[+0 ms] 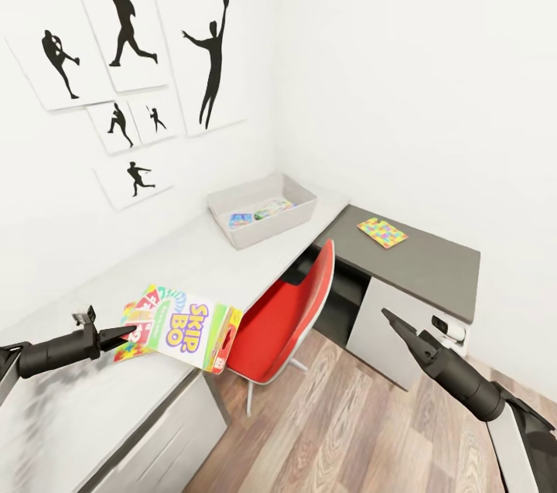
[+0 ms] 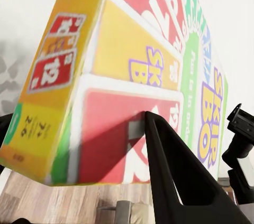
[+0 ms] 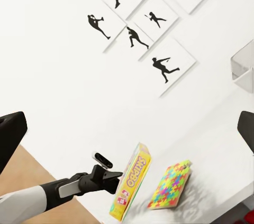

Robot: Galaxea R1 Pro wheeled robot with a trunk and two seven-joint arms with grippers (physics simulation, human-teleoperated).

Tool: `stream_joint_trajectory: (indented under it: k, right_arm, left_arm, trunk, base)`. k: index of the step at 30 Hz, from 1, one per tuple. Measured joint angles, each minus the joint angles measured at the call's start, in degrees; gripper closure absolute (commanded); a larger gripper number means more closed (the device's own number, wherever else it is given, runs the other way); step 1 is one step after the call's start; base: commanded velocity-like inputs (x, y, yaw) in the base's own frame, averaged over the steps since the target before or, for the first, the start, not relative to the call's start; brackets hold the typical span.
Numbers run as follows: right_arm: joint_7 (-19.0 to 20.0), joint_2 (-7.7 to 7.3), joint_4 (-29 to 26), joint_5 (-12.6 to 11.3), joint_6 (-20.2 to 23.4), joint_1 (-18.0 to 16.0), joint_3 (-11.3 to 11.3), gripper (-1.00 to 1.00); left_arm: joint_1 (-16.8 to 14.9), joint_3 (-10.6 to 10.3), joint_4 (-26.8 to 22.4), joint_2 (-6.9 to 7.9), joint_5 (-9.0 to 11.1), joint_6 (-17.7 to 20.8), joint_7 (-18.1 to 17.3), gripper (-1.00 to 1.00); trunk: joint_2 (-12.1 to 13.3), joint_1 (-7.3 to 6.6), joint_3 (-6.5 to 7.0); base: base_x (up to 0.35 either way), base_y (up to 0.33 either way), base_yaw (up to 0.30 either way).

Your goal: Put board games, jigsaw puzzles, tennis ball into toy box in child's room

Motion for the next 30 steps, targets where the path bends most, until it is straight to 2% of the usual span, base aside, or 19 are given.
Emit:
stream_joint_trajectory:
  k: [8,14,19,21,23,24,25,26,29,30]
  right_arm:
    - [-0.14,0.04,-0.04,0.24,0.0,-0.01,0.03,-1.0]
    - [-0.22,0.05,-0.07,2.2,0.0,-0.02,0.04,-1.0]
    - [-0.29,0.02,-0.13,2.57,0.06,-0.02,-0.08,-1.0]
    - [-0.31,-0.01,-0.28,2.61,0.08,-0.01,-0.2,-1.0]
    - [-0.32,-0.08,-0.29,2.63,0.08,-0.01,-0.3,-1.0]
    - [-0.3,-0.25,-0.31,2.59,0.09,-0.01,-0.39,-1.0]
    - [-0.27,-0.4,-0.34,2.57,0.1,-0.01,-0.44,-1.0]
    - [-0.26,-0.43,-0.35,2.57,0.12,-0.01,-0.45,-1.0]
    - [-0.25,-0.69,-0.37,2.52,0.29,-0.01,-0.57,-1.0]
    - [-0.25,-0.73,-0.37,2.51,0.33,-0.01,-0.59,-1.0]
  left_arm:
    - [0.17,-0.05,-0.02,0.01,2.25,0.0,-0.01,1.0]
    - [0.24,-0.08,-0.02,0.01,2.63,0.06,-0.01,1.0]
    - [0.25,0.08,-0.02,-0.09,3.08,0.45,-0.01,1.0]
    - [0.23,0.22,-0.05,-0.56,4.33,1.01,-0.02,1.0]
    - [0.08,0.07,-0.29,-1.6,5.7,2.0,-0.02,1.0]
    - [-0.02,0.1,-1.88,-3.14,6.88,3.69,-0.06,1.0]
    - [-0.11,0.05,-5.39,-4.89,7.48,6.66,-0.07,1.0]
    - [-0.13,-0.02,-7.09,-5.55,7.43,8.02,-0.04,1.0]
    - [-0.18,-0.13,-18.59,-10.06,7.69,14.99,-0.05,1.0]
    - [-0.2,-0.12,-20.43,-10.65,7.55,15.7,-0.04,1.0]
  trunk:
    - [0.0,0.01,0.21]
    - [0.0,0.02,0.45]
    - [0.0,0.02,0.67]
    - [0.01,0.02,0.76]
    - [0.01,0.02,0.84]
    - [0.0,0.02,0.89]
    - [0.01,0.02,0.94]
    - [0.0,0.02,0.98]
    - [0.01,0.02,1.11]
    - [0.0,0.01,1.15]
  base:
    - [0.14,-0.143,0.208]
    - [0.033,-0.055,0.26]
    - [0.004,-0.007,0.263]
    - [0.001,-0.001,0.263]
    - [0.0,-0.001,0.263]
    - [0.0,0.0,0.263]
    - [0.0,0.0,0.263]
    - [0.0,0.0,0.263]
    - [0.0,0.0,0.263]
    - [0.0,0.0,0.263]
